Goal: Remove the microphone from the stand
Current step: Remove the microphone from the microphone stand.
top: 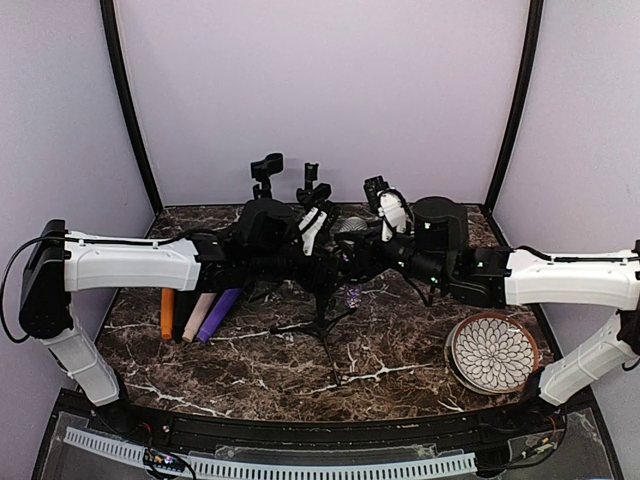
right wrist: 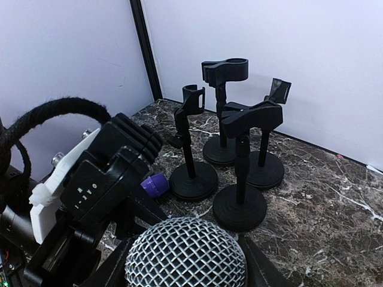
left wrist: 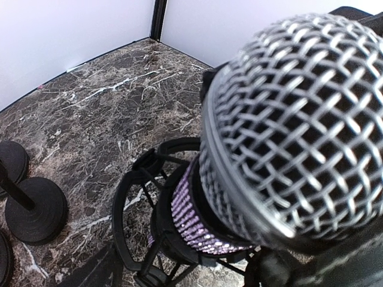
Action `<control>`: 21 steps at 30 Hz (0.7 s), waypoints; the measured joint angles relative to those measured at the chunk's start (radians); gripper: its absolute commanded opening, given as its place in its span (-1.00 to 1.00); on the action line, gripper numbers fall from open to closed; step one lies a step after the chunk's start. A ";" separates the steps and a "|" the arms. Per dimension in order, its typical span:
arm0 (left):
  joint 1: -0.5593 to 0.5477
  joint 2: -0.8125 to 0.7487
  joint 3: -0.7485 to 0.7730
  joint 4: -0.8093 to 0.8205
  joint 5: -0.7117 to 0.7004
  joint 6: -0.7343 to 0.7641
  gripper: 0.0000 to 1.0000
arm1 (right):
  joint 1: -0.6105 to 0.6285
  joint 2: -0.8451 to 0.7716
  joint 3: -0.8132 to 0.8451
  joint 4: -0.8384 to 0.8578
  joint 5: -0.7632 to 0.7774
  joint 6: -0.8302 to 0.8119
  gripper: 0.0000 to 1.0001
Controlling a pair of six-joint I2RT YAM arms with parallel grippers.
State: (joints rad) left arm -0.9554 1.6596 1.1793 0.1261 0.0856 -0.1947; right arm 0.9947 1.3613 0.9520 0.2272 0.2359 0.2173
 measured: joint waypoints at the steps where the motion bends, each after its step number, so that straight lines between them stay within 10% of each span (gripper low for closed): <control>1: 0.000 0.000 0.000 0.000 0.000 0.000 0.59 | 0.000 -0.002 0.000 -0.002 0.000 0.000 -0.70; 21: 0.000 0.006 0.000 0.024 0.003 0.000 0.55 | 0.000 -0.028 0.000 -0.024 0.003 -0.018 -0.72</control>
State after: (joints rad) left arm -0.9554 1.6653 1.1793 0.1497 0.0883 -0.1944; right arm 0.9947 1.3331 0.9520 0.2035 0.2394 0.1993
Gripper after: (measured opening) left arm 0.778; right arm 0.520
